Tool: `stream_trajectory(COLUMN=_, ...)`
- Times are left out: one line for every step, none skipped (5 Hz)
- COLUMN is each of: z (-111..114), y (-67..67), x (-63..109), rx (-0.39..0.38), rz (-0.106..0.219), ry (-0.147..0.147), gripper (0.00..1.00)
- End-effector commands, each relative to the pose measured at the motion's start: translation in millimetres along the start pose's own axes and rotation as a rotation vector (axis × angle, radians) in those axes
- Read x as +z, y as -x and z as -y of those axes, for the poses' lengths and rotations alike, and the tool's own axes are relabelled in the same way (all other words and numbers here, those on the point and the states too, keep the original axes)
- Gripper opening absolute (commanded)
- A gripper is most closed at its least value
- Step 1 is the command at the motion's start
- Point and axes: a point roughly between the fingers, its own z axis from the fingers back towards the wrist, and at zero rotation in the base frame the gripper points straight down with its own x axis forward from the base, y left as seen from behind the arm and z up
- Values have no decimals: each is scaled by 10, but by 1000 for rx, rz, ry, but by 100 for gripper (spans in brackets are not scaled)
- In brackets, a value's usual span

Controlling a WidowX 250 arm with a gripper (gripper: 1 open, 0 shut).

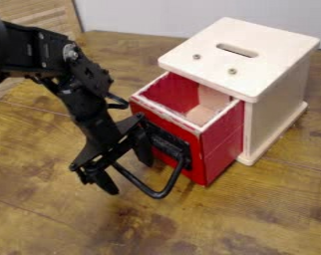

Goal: Open the drawer

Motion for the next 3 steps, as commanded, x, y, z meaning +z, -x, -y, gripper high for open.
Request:
stream_trajectory(z=-7, y=-779, x=350, rx=113, rz=135, ry=141, gripper=100)
stream_trajectory(z=1, y=-870, x=362, rx=79, rz=130, ry=150, gripper=100)
stream_trajectory(z=53, y=-803, x=395, rx=122, rz=152, ry=159, gripper=100)
